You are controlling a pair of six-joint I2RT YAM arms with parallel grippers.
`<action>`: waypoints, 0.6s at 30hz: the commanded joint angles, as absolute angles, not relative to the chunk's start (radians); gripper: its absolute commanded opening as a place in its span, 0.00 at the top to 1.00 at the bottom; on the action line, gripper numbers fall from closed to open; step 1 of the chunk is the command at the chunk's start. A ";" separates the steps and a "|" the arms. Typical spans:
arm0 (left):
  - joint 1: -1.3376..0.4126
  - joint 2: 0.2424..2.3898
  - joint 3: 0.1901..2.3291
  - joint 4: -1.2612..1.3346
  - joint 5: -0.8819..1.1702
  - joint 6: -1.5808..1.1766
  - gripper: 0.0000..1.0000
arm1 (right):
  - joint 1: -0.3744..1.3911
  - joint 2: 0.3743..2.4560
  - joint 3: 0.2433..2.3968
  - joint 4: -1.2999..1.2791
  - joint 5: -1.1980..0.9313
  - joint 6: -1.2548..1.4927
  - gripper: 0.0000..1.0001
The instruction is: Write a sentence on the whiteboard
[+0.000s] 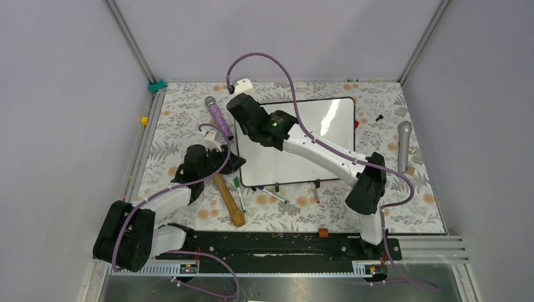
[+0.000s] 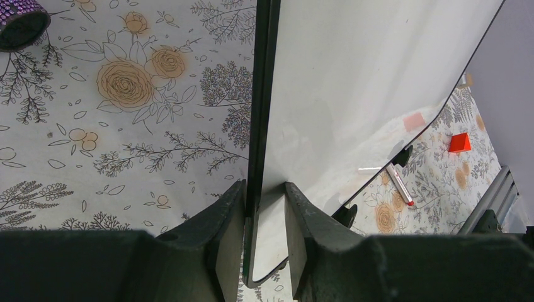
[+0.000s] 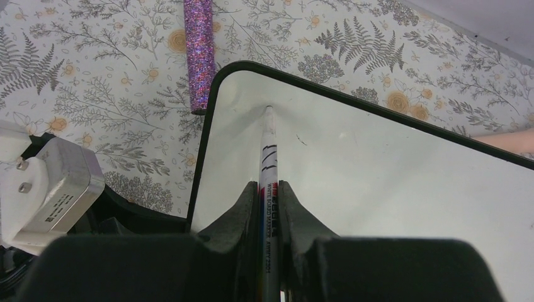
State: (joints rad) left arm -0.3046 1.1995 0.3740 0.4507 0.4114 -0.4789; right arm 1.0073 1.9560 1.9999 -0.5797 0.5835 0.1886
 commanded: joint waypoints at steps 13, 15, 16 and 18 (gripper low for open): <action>-0.311 1.195 0.403 0.508 0.421 -0.479 0.72 | 1.015 2.012 2.112 -0.659 0.611 0.174 1.00; -0.311 1.194 0.404 0.507 0.420 -0.477 0.72 | 1.015 2.018 2.125 -0.686 0.611 0.174 1.00; -0.313 1.193 0.404 0.506 0.418 -0.476 0.72 | 1.017 2.019 2.130 -0.695 0.609 0.174 1.00; -0.313 1.192 0.403 0.506 0.416 -0.475 0.72 | 1.016 2.018 2.136 -0.715 0.603 0.177 1.00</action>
State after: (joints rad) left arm -0.3050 1.1995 0.3740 0.4507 0.4114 -0.4786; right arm 1.0073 2.0090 2.0834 -0.6548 0.5861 0.1825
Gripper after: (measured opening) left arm 0.286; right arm 0.155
